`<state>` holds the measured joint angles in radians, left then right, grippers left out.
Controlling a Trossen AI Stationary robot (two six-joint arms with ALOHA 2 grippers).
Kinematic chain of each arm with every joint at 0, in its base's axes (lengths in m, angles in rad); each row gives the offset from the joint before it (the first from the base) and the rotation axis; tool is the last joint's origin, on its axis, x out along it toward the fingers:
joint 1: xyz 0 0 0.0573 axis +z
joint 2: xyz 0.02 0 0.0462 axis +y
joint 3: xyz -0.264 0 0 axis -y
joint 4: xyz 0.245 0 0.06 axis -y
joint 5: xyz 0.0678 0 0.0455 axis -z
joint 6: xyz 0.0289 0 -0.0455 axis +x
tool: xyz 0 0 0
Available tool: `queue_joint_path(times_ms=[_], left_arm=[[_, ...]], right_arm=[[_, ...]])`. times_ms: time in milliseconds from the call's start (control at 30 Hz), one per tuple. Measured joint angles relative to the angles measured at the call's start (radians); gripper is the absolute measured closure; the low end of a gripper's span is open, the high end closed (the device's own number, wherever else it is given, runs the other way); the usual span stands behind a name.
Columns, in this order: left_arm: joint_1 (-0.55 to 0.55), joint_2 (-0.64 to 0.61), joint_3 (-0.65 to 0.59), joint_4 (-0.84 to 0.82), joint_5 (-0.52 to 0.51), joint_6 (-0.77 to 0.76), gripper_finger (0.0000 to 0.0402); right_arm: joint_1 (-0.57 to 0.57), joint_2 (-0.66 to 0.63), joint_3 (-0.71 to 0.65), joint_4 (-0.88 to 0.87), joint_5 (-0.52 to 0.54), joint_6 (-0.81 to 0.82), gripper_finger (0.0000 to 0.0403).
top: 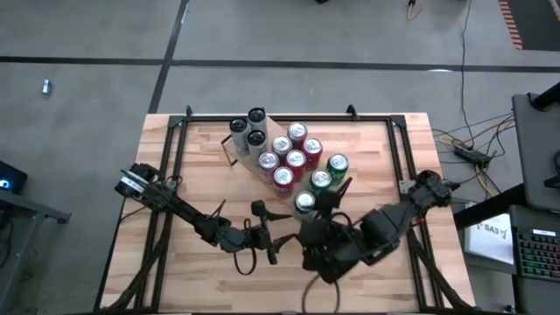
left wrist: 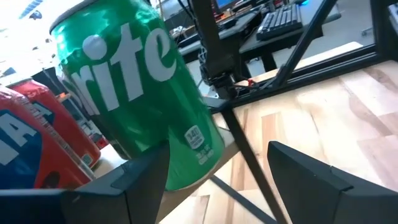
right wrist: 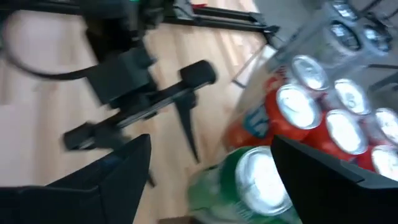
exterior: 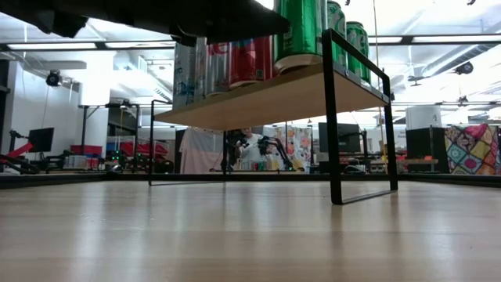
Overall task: Place canned beverage on shelf
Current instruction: Put the green soda can on the shelf aligned with the other green soda can
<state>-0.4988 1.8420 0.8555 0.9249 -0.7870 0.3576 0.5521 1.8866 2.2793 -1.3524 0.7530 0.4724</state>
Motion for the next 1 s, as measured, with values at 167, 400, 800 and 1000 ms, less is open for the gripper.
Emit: queue_joint_path(times_ms=[167, 400, 800, 1000], left_arm=[[-0.032, -0.021, -0.001, -0.007, 0.000, 0.023, 0.0145], [-0.091, -0.103, -0.025, -0.018, -0.008, 0.079, 0.0145], [-0.182, -0.397, -0.178, -0.087, -0.016, 0.047, 0.0145], [-0.215, -0.524, -0.246, -0.089, -0.016, 0.018, 0.0145]], right_arm=[[0.058, 0.000, 0.004, -0.003, -0.049, 0.070, 0.0124], [0.096, 0.000, -0.033, -0.038, -0.076, 0.167, 0.0258], [0.078, 0.000, -0.171, -0.042, -0.073, 0.170, 0.0392], [0.038, -0.001, -0.214, -0.029, -0.073, 0.160, 0.0394]])
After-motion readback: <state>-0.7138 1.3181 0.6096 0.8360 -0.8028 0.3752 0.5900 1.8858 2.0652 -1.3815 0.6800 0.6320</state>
